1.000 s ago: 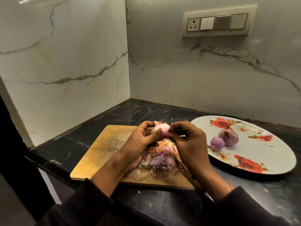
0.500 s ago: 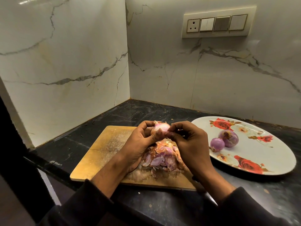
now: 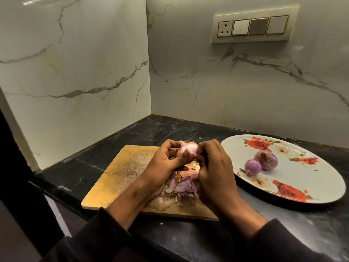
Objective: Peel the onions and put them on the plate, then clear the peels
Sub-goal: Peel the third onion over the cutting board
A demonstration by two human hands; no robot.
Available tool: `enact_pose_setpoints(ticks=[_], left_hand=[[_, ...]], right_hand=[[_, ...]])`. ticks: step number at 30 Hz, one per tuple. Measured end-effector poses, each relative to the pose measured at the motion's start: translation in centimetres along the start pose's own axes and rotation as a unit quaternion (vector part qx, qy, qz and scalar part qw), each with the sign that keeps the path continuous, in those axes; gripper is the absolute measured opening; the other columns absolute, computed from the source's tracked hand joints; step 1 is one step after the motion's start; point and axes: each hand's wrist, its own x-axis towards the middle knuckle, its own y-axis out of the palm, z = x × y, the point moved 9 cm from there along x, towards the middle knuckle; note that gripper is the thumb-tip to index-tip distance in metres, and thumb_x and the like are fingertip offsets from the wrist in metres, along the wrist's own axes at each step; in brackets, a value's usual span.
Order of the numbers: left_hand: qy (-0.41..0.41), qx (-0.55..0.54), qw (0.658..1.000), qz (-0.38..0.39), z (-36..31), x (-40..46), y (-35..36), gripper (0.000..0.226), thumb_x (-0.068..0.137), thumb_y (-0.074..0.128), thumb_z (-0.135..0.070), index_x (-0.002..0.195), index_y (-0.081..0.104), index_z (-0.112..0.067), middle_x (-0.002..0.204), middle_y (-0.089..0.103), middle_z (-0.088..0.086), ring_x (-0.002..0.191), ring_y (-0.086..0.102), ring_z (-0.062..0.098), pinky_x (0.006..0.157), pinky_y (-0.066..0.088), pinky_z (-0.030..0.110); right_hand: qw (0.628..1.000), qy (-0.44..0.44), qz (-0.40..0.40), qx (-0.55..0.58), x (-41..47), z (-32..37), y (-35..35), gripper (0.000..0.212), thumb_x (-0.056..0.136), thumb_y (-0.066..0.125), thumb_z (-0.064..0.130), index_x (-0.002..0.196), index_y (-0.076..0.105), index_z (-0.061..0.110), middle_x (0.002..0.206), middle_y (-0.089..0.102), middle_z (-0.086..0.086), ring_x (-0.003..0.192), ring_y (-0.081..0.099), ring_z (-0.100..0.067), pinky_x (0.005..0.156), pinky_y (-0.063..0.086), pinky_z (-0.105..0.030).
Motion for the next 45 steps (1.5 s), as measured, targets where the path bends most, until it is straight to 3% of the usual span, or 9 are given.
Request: enact_pose_setpoints(ticks=[3,5,7,13,21,33,38,43,45], left_hand=[[-0.017,-0.029,0.999,0.023,0.1,-0.2,0.5,0.056,0.079,0.067,-0.027,0.123,0.048,0.000,0.100,0.074,0.012,0.088,0.072,0.022,0.069,0.060,0.029],[-0.031,-0.048,0.998,0.037,0.3,-0.3,0.8,0.057,0.080,0.065,-0.028,0.126,0.047,0.000,0.100,0.073,0.012,0.087,0.072,0.024,0.069,0.061,0.030],[-0.035,-0.061,0.997,0.039,0.3,-0.3,0.9,0.056,0.082,0.063,-0.029,0.128,0.046,-0.001,0.104,0.071,0.015,0.086,0.071,0.024,0.069,0.061,0.032],[-0.002,-0.040,0.999,0.019,-0.3,-0.1,0.3,0.050,0.082,0.065,-0.030,0.128,0.054,-0.014,0.111,0.073,0.010,0.092,0.070,0.026,0.074,0.059,0.035],[0.003,-0.016,1.000,0.011,-0.4,-0.1,0.1,0.041,0.078,0.067,-0.031,0.117,0.062,-0.019,0.095,0.076,0.004,0.084,0.071,0.023,0.067,0.060,0.028],[-0.031,-0.042,0.998,0.041,0.4,-0.1,0.7,0.055,0.079,0.062,-0.043,0.121,0.057,-0.007,0.100,0.070,0.020,0.074,0.070,0.025,0.060,0.060,0.027],[-0.033,-0.035,0.998,0.034,0.4,-0.1,0.5,0.059,0.083,0.057,-0.049,0.122,0.059,-0.006,0.095,0.069,0.015,0.074,0.066,0.020,0.063,0.055,0.027],[-0.056,-0.039,0.997,0.047,0.5,-0.3,0.8,0.052,0.094,0.053,-0.042,0.124,0.059,0.000,0.104,0.066,0.018,0.081,0.064,0.022,0.070,0.056,0.031],[-0.059,-0.043,0.996,0.043,0.4,-0.4,0.9,0.053,0.094,0.052,-0.040,0.125,0.058,0.003,0.103,0.066,0.019,0.078,0.063,0.022,0.067,0.056,0.030]], right_hand=[[0.999,-0.022,-0.023,-0.017,-0.2,0.6,-0.3,0.030,0.084,0.062,-0.008,0.089,0.051,0.019,0.087,0.047,0.005,0.071,0.039,-0.006,0.064,0.038,-0.009],[0.998,-0.047,-0.044,-0.016,-0.2,1.2,-0.8,0.018,0.084,0.058,0.001,0.090,0.051,0.016,0.089,0.045,0.005,0.070,0.033,-0.004,0.063,0.038,-0.008],[0.997,-0.059,-0.054,-0.005,-0.3,1.4,-0.9,0.009,0.086,0.054,0.008,0.092,0.053,0.015,0.094,0.044,0.007,0.075,0.037,-0.002,0.061,0.039,-0.009],[0.998,-0.037,-0.028,0.039,-0.1,0.9,-0.6,0.032,0.088,0.074,0.006,0.118,0.066,0.015,0.116,0.058,0.004,0.096,0.058,-0.003,0.080,0.052,-0.011],[0.996,0.008,-0.041,0.075,0.2,0.1,-1.4,0.021,0.084,0.079,0.005,0.095,0.070,0.019,0.086,0.060,0.018,0.083,0.061,0.004,0.072,0.051,-0.008],[0.998,-0.002,-0.025,0.049,0.2,0.4,-0.7,0.037,0.085,0.068,-0.009,0.087,0.055,0.025,0.083,0.058,0.008,0.077,0.054,-0.003,0.062,0.043,-0.015],[0.996,0.028,-0.002,0.087,-0.1,0.1,-0.2,0.027,0.086,0.075,0.003,0.091,0.060,0.024,0.088,0.060,0.014,0.084,0.059,-0.002,0.070,0.052,-0.018],[0.995,0.034,-0.017,0.089,0.0,-0.4,-1.0,0.026,0.085,0.070,-0.007,0.088,0.066,0.018,0.084,0.065,0.009,0.081,0.063,-0.005,0.068,0.055,-0.024],[0.996,0.027,-0.023,0.087,0.2,-0.1,-1.2,0.029,0.083,0.069,-0.011,0.085,0.064,0.017,0.081,0.065,0.007,0.079,0.062,-0.004,0.065,0.052,-0.018]])
